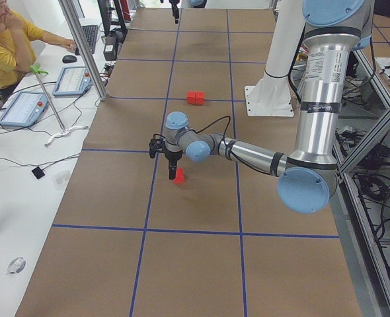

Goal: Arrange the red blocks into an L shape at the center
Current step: 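Lower the left gripper onto the remaining red cube and grasp it, then lift the red cube with the left gripper and carry it toward the center pair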

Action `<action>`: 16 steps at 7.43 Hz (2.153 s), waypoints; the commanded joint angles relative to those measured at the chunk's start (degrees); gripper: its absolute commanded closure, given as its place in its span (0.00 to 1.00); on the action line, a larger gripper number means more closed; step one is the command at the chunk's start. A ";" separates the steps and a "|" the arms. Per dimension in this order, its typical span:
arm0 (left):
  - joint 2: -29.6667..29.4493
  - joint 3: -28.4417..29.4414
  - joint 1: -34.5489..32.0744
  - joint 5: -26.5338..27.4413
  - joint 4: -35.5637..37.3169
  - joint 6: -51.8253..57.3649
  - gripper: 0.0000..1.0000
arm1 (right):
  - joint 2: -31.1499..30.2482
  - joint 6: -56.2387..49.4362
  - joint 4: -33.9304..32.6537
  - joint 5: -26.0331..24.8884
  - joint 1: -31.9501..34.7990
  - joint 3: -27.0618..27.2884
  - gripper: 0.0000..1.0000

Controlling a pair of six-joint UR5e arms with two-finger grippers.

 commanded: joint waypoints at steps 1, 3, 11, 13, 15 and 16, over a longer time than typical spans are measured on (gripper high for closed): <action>0.03 0.72 0.87 0.00 -0.14 -0.06 0.03 | 0.00 0.00 -0.09 0.00 0.00 0.00 0.00; 0.03 1.51 1.75 0.00 -1.89 -0.41 0.04 | 0.00 0.00 -0.09 0.00 0.00 0.00 0.00; 0.38 3.44 3.77 0.26 -5.50 -0.24 0.29 | 0.00 0.00 0.00 0.00 0.00 0.00 0.00; 0.73 3.18 3.77 0.26 -5.42 -0.24 0.34 | 0.00 0.00 0.00 0.00 0.00 0.00 0.00; 0.99 0.47 3.77 0.00 -5.07 -0.15 0.66 | 0.09 0.09 0.00 0.00 0.00 0.09 0.00; 0.21 -1.20 3.95 0.09 -5.15 -0.06 0.82 | 0.00 0.09 -0.09 0.00 0.00 0.00 0.00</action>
